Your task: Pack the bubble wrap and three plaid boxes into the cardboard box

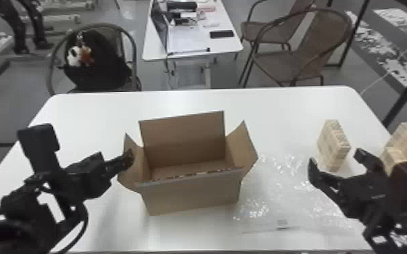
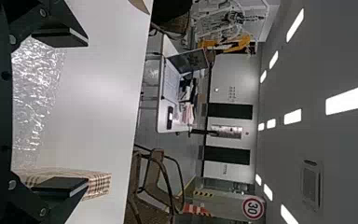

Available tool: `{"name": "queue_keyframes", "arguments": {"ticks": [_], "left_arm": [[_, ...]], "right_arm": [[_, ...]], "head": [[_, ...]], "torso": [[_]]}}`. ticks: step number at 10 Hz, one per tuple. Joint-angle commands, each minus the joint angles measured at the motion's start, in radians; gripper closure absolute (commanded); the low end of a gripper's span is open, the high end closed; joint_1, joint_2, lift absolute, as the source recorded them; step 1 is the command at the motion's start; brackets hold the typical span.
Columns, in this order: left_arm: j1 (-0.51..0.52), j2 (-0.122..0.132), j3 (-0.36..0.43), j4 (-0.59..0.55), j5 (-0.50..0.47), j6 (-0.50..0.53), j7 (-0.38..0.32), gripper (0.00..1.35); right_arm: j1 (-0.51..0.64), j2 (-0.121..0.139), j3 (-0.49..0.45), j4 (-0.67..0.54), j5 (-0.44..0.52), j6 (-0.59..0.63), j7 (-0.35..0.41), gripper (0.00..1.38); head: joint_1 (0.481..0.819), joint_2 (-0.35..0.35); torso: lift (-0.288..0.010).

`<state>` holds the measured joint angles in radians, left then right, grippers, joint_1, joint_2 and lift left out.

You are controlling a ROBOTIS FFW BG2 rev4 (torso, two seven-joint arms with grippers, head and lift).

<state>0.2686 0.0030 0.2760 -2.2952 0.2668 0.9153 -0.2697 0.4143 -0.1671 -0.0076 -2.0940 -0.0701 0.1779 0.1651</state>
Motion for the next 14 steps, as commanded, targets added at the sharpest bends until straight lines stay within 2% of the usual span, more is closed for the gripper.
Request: {"name": "queue_keyframes", "arguments": {"ticks": [1,2,3,6,11,12,14], "left_arm": [[-0.012,-0.006,0.014,0.0,0.015,0.042,-0.016,0.74],[-0.012,-0.006,0.014,0.0,0.015,0.042,-0.019,0.98],[-0.011,-0.006,0.014,0.0,0.015,0.022,-0.022,1.16],[-0.014,-0.006,0.017,0.0,0.018,0.007,-0.023,1.22],[-0.019,-0.006,0.017,0.002,0.014,0.007,-0.023,1.21],[-0.019,-0.006,0.017,0.002,0.014,0.007,-0.023,1.22],[-0.017,-0.006,0.017,0.003,0.011,0.004,-0.023,1.22]], "right_arm": [[0.0,0.0,0.0,0.002,0.001,0.0,0.001,0.23],[0.0,0.0,0.001,0.005,0.0,0.0,0.001,0.23],[0.0,0.0,0.001,0.008,-0.003,0.0,0.002,0.23],[0.001,0.0,0.001,0.023,-0.016,0.0,0.004,0.23],[0.001,0.0,0.005,0.054,-0.037,-0.041,0.001,0.23],[0.0,0.003,0.018,0.086,-0.071,-0.06,-0.025,0.23],[0.0,-0.003,0.058,0.109,-0.051,-0.077,-0.081,0.23]], "head": [[0.695,0.059],[0.695,0.056],[0.695,0.056],[0.695,0.059],[0.695,0.061],[0.695,0.061],[0.695,0.06]], "torso": [[-0.132],[-0.132],[-0.132],[-0.132],[-0.132],[-0.132],[-0.132]]}}
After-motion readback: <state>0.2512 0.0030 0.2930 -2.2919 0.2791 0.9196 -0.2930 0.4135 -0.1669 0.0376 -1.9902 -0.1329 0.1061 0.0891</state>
